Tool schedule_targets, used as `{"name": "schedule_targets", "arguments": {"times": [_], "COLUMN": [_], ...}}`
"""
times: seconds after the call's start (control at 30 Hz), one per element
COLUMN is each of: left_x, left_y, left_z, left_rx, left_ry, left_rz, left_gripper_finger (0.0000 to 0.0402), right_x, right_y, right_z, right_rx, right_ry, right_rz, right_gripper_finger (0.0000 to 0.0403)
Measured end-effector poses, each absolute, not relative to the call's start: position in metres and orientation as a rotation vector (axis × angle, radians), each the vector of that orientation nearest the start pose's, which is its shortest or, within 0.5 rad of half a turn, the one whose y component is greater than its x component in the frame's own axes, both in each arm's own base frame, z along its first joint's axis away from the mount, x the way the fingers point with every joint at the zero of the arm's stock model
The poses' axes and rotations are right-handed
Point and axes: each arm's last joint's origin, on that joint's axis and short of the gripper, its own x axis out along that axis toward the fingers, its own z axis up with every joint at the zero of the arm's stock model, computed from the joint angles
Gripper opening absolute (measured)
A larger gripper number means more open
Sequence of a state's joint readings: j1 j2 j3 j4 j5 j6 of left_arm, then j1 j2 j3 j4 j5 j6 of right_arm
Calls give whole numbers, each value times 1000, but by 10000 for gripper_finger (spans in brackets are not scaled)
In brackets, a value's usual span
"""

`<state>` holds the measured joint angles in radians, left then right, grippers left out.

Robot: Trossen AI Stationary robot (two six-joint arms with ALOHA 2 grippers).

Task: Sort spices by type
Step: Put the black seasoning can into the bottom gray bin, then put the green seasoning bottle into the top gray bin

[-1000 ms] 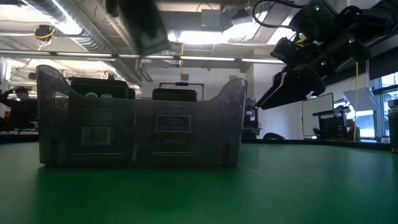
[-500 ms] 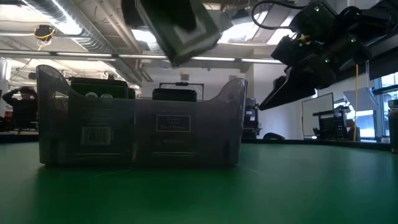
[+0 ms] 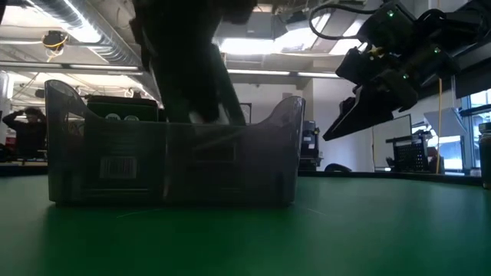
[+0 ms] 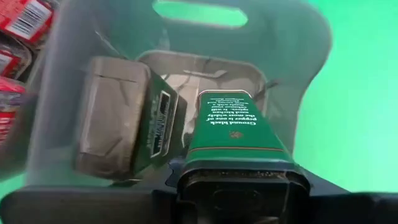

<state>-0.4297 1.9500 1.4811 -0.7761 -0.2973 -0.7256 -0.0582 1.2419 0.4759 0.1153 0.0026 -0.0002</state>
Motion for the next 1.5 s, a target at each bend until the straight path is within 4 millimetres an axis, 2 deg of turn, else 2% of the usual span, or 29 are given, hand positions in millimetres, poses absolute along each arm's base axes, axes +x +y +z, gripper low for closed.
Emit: {"name": "schedule_targets", "arguments": {"times": [0.1, 0.2, 0.5, 0.6, 0.7, 0.9, 0.97, 1.17, 1.27, 1.5], "left_x": [365, 364, 365, 364, 357, 327, 320, 330, 329, 286], "left_y": [-156, -152, -151, -151, -149, -153, -158, -158, -157, -177], "left_z": [190, 188, 197, 212, 237, 286, 294, 300, 297, 297], "left_rx": [-185, -185, -196, -210, -234, -259, -251, -238, -298, -515], "left_ry": [1147, 1166, 1156, 1152, 1120, 1011, 953, 831, 905, 1135], "left_rz": [317, 339, 328, 286, 258, 240, 267, 270, 221, 334], "left_gripper_finger": [128, 147, 248, 264, 268, 262, 260, 259, 256, 247], "right_x": [229, 229, 229, 229, 229, 229, 229, 230, 230, 230], "right_y": [-13, -13, -13, -13, -13, -13, -13, -13, -13, -13], "right_z": [168, 167, 167, 167, 168, 168, 168, 169, 169, 168], "right_rx": [18, 21, 21, 21, 21, 21, 21, 42, 44, 44], "right_ry": [654, 662, 661, 662, 659, 657, 653, 646, 646, 646], "right_rz": [-58, -52, -51, -51, -51, -51, -51, -51, -51, -51], "right_gripper_finger": [276, 276, 276, 276, 276, 276, 276, 276, 276, 276]}}
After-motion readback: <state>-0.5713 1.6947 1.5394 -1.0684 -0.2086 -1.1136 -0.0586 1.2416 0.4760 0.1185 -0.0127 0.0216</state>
